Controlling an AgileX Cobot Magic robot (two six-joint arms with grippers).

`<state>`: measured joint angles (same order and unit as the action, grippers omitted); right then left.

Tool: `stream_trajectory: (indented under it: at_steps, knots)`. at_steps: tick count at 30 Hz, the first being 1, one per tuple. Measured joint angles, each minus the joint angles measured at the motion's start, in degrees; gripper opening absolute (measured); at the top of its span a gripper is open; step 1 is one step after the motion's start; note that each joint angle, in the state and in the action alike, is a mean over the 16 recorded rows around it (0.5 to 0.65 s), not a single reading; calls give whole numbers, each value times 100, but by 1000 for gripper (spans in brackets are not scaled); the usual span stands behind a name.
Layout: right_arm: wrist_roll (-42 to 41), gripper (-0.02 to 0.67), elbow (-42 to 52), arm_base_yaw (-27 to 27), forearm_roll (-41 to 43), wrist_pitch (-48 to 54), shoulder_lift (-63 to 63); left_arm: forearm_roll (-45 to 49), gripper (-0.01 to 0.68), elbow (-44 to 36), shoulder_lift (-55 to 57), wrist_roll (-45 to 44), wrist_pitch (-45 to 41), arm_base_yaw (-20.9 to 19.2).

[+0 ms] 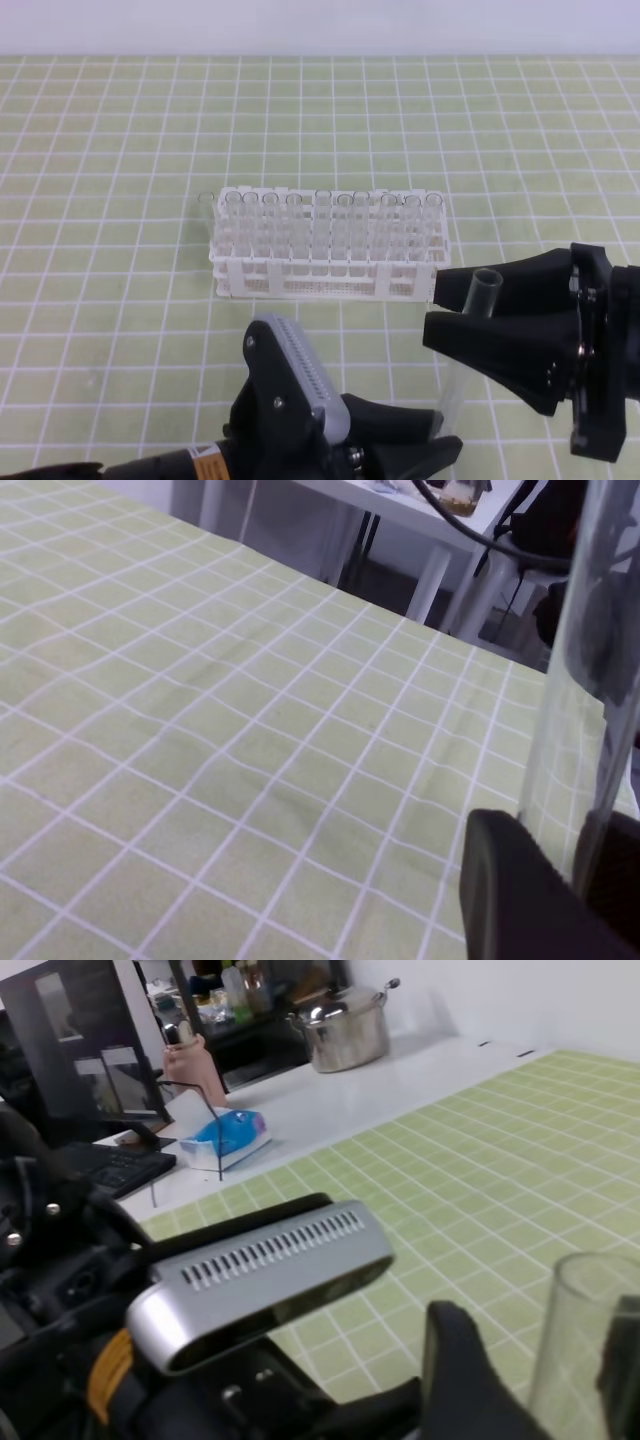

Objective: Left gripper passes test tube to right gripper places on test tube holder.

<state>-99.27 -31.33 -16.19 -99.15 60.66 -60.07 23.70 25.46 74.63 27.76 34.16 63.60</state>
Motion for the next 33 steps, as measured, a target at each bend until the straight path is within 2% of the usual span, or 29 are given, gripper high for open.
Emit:
stream_trajectory:
  at_steps: [10,15,33]
  knots:
    - [-8,153,0,0,0,-167,0,-160,106,-1,-3,-82,7,0]
    - [-3,107,0,0,0,-216,0,-165,105,-1,-5,-85,5,0]
    - [65,93,0,0,-13,-389,21,-164,105,-1,-8,-51,0,0]
